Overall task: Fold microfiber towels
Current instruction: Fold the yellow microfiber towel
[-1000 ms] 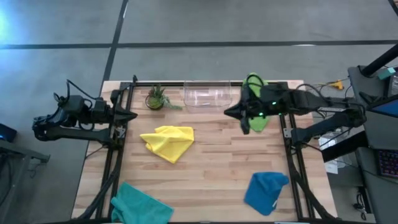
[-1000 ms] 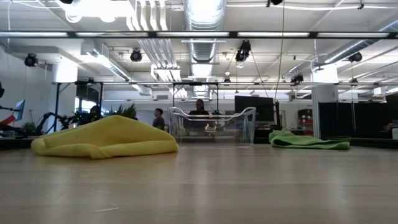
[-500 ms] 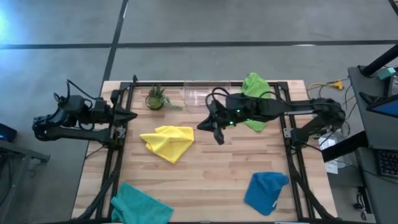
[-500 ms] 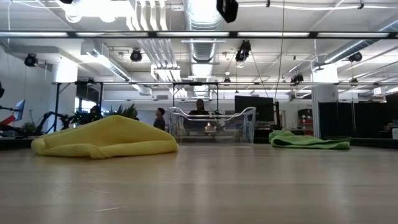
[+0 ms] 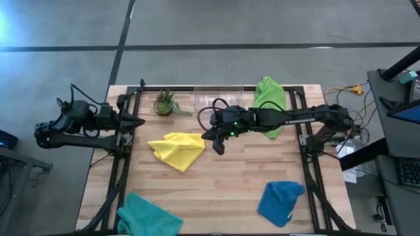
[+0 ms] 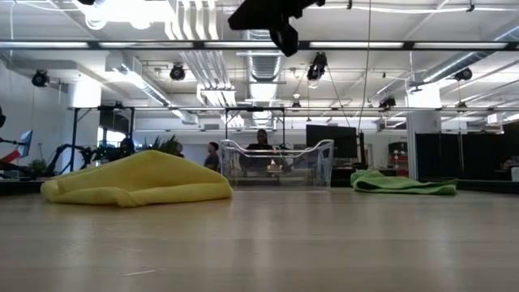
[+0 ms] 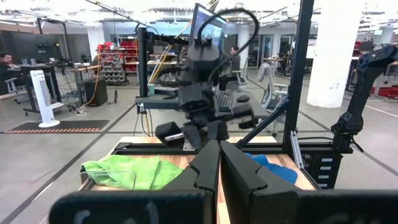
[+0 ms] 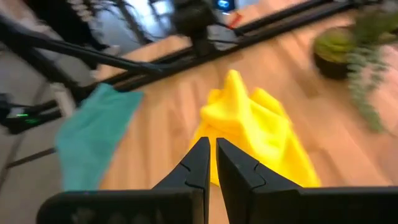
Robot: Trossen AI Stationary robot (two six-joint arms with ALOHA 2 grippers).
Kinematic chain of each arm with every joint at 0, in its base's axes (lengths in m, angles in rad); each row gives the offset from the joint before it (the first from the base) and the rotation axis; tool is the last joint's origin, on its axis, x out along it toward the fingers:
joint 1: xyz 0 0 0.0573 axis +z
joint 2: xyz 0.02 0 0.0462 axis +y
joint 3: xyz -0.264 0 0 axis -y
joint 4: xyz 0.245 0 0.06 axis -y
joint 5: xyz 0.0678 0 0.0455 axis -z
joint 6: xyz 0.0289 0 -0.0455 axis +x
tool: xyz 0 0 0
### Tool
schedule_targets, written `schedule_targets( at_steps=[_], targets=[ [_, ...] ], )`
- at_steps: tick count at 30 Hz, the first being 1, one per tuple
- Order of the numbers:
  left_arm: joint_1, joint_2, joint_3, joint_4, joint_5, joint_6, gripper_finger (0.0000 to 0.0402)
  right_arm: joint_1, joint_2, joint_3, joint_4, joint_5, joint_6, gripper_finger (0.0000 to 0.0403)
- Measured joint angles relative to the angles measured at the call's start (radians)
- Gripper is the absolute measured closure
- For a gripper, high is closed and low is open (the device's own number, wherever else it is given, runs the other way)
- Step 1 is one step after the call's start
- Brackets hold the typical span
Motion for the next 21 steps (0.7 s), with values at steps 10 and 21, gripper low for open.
schedule_targets(
  at_steps=[10,21],
  targets=[
    [0.000,0.000,0.000,0.000,0.000,0.000,0.0402,0.020,0.072,-0.003,-0.049,0.024,0.110,0.0380],
    [0.000,0.010,0.000,0.036,-0.042,0.382,0.0402,0.049,0.141,-0.004,0.135,-0.041,0.244,0.0356]
  ],
)
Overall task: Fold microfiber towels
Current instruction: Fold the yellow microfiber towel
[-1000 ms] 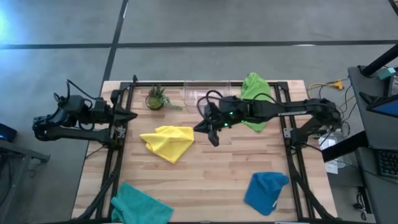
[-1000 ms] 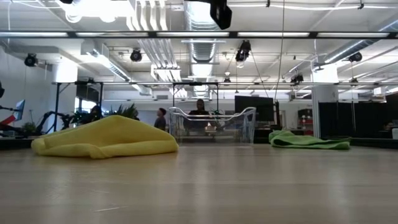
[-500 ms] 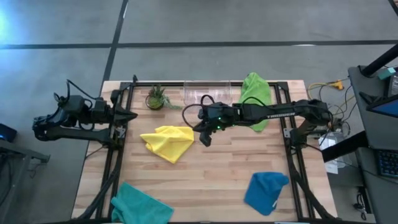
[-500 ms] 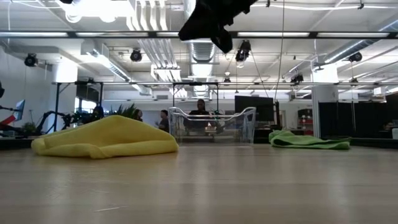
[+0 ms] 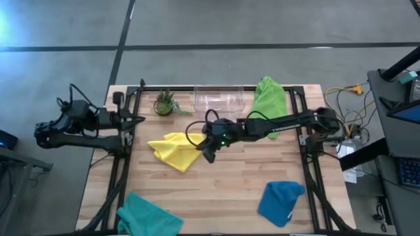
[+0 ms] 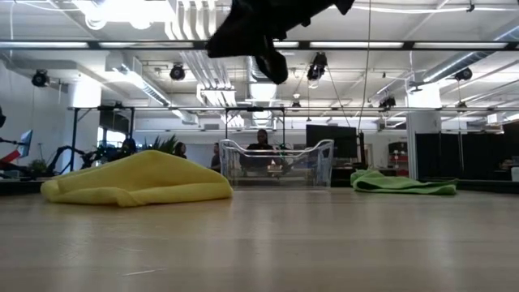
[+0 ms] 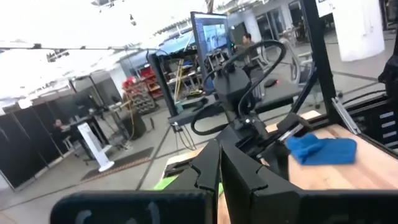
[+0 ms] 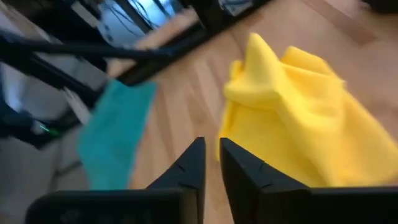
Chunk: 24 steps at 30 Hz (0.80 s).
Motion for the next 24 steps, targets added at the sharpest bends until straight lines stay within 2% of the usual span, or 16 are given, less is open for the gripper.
schedule_targets(
  at_steps=[5,7,9,13,15,19,24],
  targets=[
    [0.000,0.014,0.000,0.063,-0.013,-0.018,0.0402,0.000,0.004,0.003,0.103,0.000,0.043,0.0296],
    [0.000,0.031,0.000,0.141,0.021,-0.126,0.0402,0.004,0.004,0.006,0.129,0.005,0.036,0.0271],
    [0.000,0.050,0.000,0.240,0.067,-0.329,0.0402,0.010,0.004,0.009,0.143,0.005,0.013,0.0247],
    [0.000,0.082,0.000,0.414,0.088,-0.871,0.0402,0.016,0.004,0.011,0.134,0.018,-0.049,0.0213],
    [0.000,0.096,0.000,0.478,0.088,-1.043,0.0402,0.017,0.004,0.008,0.132,0.023,-0.084,0.0205],
    [0.000,0.117,0.000,0.499,0.090,-1.078,0.0402,0.016,0.004,0.008,0.131,0.051,-0.134,0.0204],
    [0.000,0.144,0.001,0.427,0.138,-1.084,0.0402,0.013,0.004,0.007,0.131,0.058,-0.140,0.0212]
  ],
)
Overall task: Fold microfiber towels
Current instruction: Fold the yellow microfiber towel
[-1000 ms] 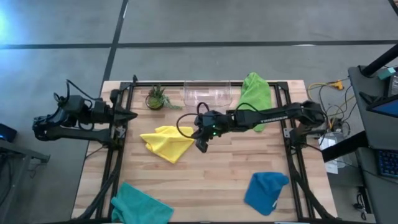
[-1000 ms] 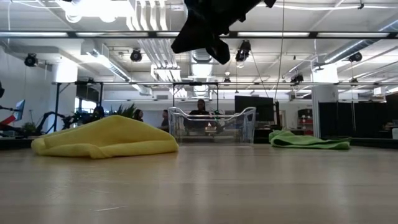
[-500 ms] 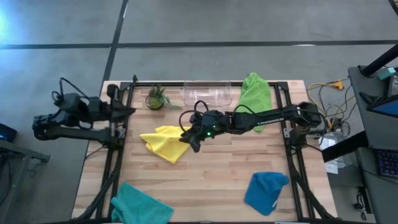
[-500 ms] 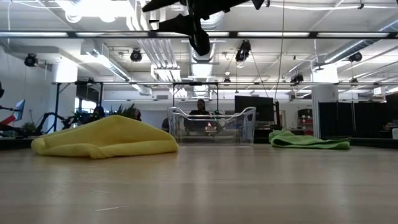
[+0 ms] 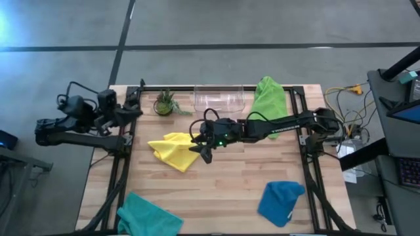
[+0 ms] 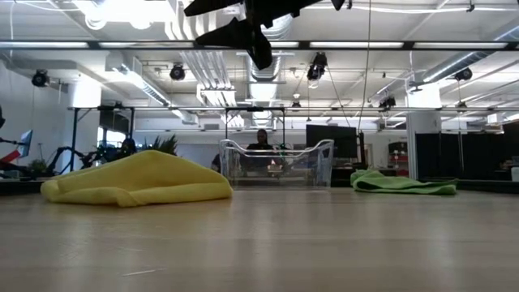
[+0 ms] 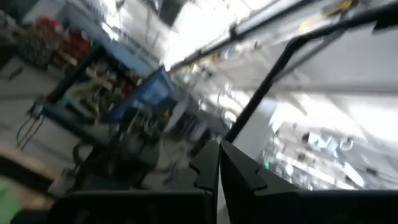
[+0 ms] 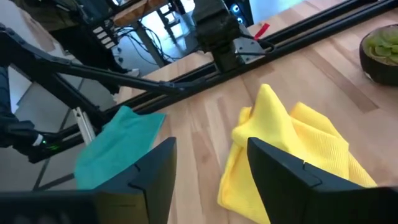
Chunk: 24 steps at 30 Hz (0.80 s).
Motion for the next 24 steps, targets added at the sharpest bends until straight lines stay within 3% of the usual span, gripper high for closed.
schedule_targets(
  at_steps=[4,8,12,17,24],
  targets=[
    [0.000,0.002,0.015,-0.251,0.067,0.022,0.0402,-0.006,0.000,0.000,-0.003,0.000,0.008,0.0217],
    [0.000,0.005,0.039,-0.554,0.069,0.000,0.0402,-0.006,-0.001,0.000,-0.026,0.001,0.011,0.0225],
    [0.000,0.021,0.031,-0.715,0.051,0.008,0.0402,-0.007,-0.002,0.000,-0.095,0.000,0.012,0.0235],
    [-0.001,0.046,0.028,-0.902,-0.052,0.009,0.0402,-0.015,-0.002,-0.001,-0.147,0.000,0.018,0.0246],
    [-0.006,0.086,0.021,-1.009,-0.213,0.053,0.0402,-0.036,-0.035,-0.001,-0.189,-0.004,-0.030,0.0258]
  ],
)
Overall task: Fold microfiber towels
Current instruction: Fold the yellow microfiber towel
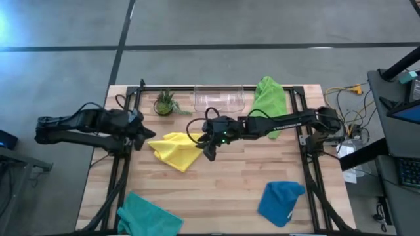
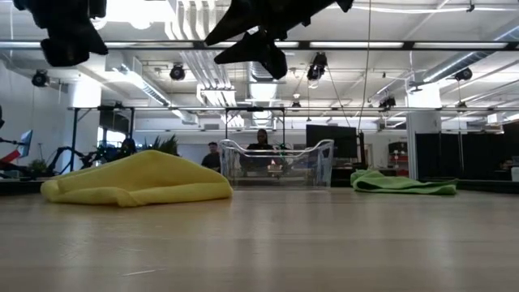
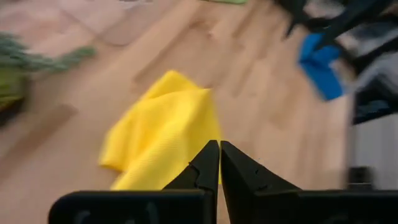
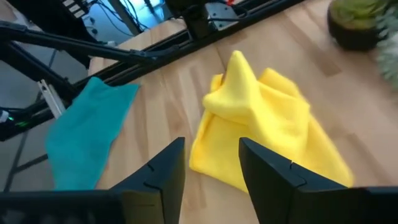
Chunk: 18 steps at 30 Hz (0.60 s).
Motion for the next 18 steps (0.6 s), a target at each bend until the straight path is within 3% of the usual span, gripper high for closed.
schedule_targets(
  at_steps=[5,8,13,18],
  targets=[
    [-0.003,0.039,-0.030,-0.087,-0.136,0.003,0.0402,-0.032,-0.057,0.000,-0.073,0.001,-0.097,0.0266],
    [-0.003,0.063,-0.052,-0.072,-0.159,0.007,0.0402,-0.048,-0.075,0.000,-0.082,0.001,-0.129,0.0270],
    [-0.019,0.116,-0.109,-0.024,-0.136,0.025,0.0402,-0.054,-0.077,-0.007,-0.111,0.000,-0.193,0.0273],
    [-0.063,0.189,-0.208,0.158,-0.015,-0.023,0.0402,-0.054,-0.060,-0.039,-0.120,-0.025,-0.197,0.0275]
  ],
)
